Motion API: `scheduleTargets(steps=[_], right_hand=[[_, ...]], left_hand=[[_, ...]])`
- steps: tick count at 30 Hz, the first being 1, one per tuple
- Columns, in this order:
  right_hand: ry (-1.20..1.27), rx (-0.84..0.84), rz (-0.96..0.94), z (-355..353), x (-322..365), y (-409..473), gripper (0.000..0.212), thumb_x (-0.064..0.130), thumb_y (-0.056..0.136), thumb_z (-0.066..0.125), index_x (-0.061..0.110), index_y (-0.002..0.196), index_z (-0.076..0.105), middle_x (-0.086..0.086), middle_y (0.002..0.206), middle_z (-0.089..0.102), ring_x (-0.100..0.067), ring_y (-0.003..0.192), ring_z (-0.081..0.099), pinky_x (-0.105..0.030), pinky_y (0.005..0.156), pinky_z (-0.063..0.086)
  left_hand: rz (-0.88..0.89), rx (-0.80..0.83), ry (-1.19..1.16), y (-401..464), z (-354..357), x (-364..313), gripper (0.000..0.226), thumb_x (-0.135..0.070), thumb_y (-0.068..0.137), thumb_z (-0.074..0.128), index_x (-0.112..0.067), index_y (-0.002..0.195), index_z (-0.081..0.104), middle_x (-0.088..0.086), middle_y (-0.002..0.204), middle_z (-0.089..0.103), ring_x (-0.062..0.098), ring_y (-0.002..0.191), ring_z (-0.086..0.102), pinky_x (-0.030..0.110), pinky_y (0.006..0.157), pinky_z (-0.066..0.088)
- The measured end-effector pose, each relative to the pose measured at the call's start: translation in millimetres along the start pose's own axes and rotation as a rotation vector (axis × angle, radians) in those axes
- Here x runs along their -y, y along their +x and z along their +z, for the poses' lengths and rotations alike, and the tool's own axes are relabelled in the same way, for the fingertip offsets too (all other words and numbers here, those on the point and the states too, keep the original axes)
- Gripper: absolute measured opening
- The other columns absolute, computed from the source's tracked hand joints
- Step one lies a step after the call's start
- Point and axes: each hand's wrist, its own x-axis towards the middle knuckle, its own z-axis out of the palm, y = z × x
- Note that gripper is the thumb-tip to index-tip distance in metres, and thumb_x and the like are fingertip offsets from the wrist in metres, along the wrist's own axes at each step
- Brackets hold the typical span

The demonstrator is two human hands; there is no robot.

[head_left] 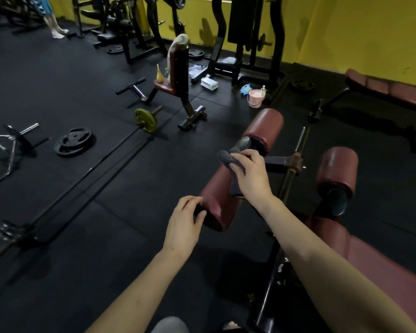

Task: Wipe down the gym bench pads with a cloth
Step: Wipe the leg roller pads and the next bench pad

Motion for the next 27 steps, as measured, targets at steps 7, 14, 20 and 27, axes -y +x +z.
scheduleTargets(steps=[7,14,20,27], right_hand=[[-0.033,0.015,0.028,30.4,-13.9,4.7,0.036,0.035,0.099,0.068,0.022,0.132,0.070,0.007,0.137,0.065,-0.012,0.134,0.051,-0.037,0.120,0.035],[-0.009,-0.080,0.052,34.0,2.6,-25.0,0.031,0.033,0.095,0.072,0.019,0.122,0.076,0.006,0.130,0.068,-0.009,0.125,0.059,-0.029,0.113,0.043],[0.061,-0.167,0.039,44.9,35.2,-107.6,0.030,0.020,0.094,0.070,0.011,0.122,0.075,0.000,0.132,0.066,-0.006,0.127,0.059,-0.021,0.110,0.043],[0.079,-0.264,0.239,37.0,4.0,1.7,0.026,0.025,0.099,0.069,0.015,0.121,0.076,0.002,0.130,0.071,-0.011,0.128,0.060,-0.042,0.113,0.045]], left_hand=[[-0.020,0.131,0.007,33.8,-6.9,17.2,0.041,-0.040,0.092,0.073,-0.026,0.130,0.068,-0.017,0.123,0.063,0.001,0.107,0.061,0.016,0.094,0.047],[0.011,0.213,0.002,51.2,-12.2,30.0,0.038,-0.048,0.087,0.077,-0.029,0.119,0.071,-0.022,0.109,0.061,-0.004,0.090,0.062,0.008,0.072,0.041],[0.020,0.192,-0.101,52.3,-11.2,38.4,0.030,-0.049,0.082,0.080,-0.027,0.101,0.072,-0.019,0.096,0.062,-0.006,0.083,0.061,0.008,0.070,0.042],[-0.014,0.207,-0.216,52.5,-5.8,55.6,0.027,-0.044,0.086,0.078,-0.026,0.107,0.074,-0.019,0.104,0.065,-0.001,0.099,0.063,0.027,0.089,0.054]])
